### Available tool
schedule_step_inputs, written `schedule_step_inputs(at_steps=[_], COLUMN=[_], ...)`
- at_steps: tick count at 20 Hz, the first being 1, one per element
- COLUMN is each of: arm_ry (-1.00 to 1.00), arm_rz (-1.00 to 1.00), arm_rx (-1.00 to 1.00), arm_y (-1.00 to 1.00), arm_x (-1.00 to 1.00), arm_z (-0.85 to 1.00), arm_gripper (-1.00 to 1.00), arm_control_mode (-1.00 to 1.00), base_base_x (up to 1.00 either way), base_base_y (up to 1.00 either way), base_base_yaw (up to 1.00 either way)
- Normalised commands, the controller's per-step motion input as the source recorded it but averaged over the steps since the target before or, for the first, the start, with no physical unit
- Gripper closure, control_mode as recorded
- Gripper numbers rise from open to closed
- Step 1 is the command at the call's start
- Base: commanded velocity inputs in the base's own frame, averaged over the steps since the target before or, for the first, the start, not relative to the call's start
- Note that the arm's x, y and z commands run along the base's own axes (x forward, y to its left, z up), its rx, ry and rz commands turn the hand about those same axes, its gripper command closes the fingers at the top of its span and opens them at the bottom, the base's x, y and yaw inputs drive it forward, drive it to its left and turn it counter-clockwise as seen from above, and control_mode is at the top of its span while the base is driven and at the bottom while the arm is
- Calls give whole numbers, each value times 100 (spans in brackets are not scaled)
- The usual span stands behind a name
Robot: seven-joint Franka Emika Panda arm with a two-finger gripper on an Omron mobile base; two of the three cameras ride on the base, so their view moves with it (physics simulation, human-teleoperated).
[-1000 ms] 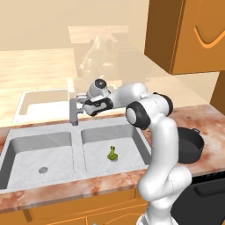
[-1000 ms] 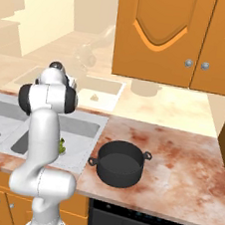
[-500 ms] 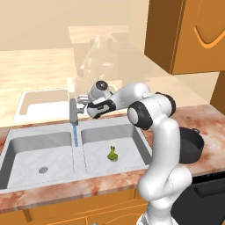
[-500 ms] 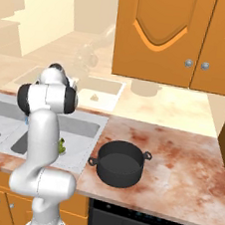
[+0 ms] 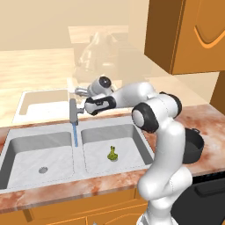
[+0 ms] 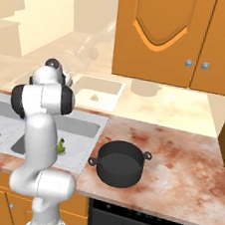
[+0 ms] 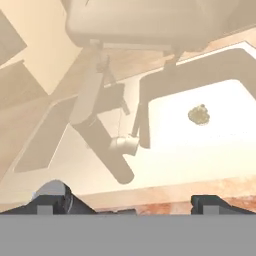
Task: Dump the broccoli from the pot into the sink. Then turn on the water and wash the broccoli. Then turn off the water and put the broccoli back in the pot.
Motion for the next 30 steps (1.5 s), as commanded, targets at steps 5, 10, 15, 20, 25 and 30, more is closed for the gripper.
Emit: schedule_step_inputs(at_steps=[5,10,15,20,25,30], arm_ry=[-4,1,4,8,15,10], arm_rz=[0,-3,-5,-1,0,0], arm_rx=[4,-5,-5,-3,-1,0], arm_y=[-21,-37,-22,-9,0,0], arm_x=[-37,-39,-8,0,-10,-9], arm_z=[33,-3,-2,-15,-61,-35], arm_gripper=[-100,-100,-100,-100,-100,-100], arm_control_mode=[-100,-100,-100,-100,-100,-100], base_base_x=[0,0,0,0,0,0], base_base_y=[0,0,0,0,0,0], base_base_yaw=[0,0,0,0,0,0])
